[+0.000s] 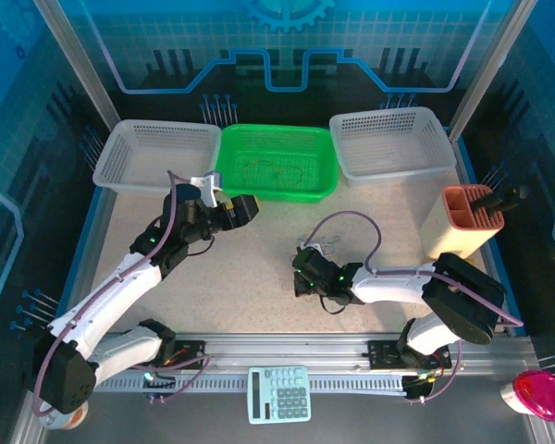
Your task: Untangle the cables
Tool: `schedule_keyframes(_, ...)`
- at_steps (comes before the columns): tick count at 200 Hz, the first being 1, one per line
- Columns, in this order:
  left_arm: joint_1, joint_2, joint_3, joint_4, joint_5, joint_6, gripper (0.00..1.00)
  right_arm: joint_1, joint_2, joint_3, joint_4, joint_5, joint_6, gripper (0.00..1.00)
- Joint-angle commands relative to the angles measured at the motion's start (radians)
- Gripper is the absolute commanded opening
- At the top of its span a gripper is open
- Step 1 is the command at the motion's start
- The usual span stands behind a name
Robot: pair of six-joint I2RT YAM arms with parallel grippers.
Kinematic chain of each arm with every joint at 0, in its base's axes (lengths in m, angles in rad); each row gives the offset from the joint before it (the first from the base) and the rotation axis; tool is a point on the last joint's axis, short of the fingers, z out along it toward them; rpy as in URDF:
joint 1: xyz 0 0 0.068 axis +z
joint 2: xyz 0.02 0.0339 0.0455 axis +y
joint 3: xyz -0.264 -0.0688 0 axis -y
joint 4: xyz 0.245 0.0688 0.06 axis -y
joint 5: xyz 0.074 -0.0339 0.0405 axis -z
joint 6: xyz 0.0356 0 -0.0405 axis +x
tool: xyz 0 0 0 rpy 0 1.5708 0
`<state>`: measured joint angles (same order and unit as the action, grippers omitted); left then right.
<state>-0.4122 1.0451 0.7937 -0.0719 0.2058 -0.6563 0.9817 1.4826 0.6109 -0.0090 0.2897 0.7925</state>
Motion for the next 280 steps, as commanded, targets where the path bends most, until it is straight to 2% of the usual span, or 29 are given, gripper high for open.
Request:
schedule_keyframes(1,0.008,-0.018,-0.008,0.022,-0.001,-0.008,0.85,0.012,-0.049,0.042,-0.012,0.034,-0.015,0.0)
schedule_keyframes(51,0.009,-0.016,-0.005,0.023,0.018,-0.018,0.86,-0.017,-0.21,0.162,-0.116,0.002,-0.089,0.0)
schedule_keyframes(105,0.007,-0.016,-0.003,0.065,0.082,-0.077,0.87,-0.191,-0.351,0.263,-0.129,-0.184,-0.094,0.0)
schedule_keyframes(138,0.007,-0.006,-0.004,0.095,0.119,-0.117,0.87,-0.258,-0.382,0.355,-0.134,-0.287,-0.093,0.0)
schedule_keyframes(167,0.005,0.015,0.002,0.144,0.161,-0.165,0.88,-0.28,-0.388,0.399,-0.132,-0.346,-0.095,0.0)
schedule_keyframes(196,0.0,0.034,0.012,0.125,0.165,-0.126,0.88,-0.287,-0.394,0.41,-0.116,-0.37,-0.084,0.0)
schedule_keyframes(280,-0.007,0.086,-0.02,0.216,0.279,-0.198,0.87,-0.307,-0.413,0.374,-0.029,-0.448,-0.07,0.0)
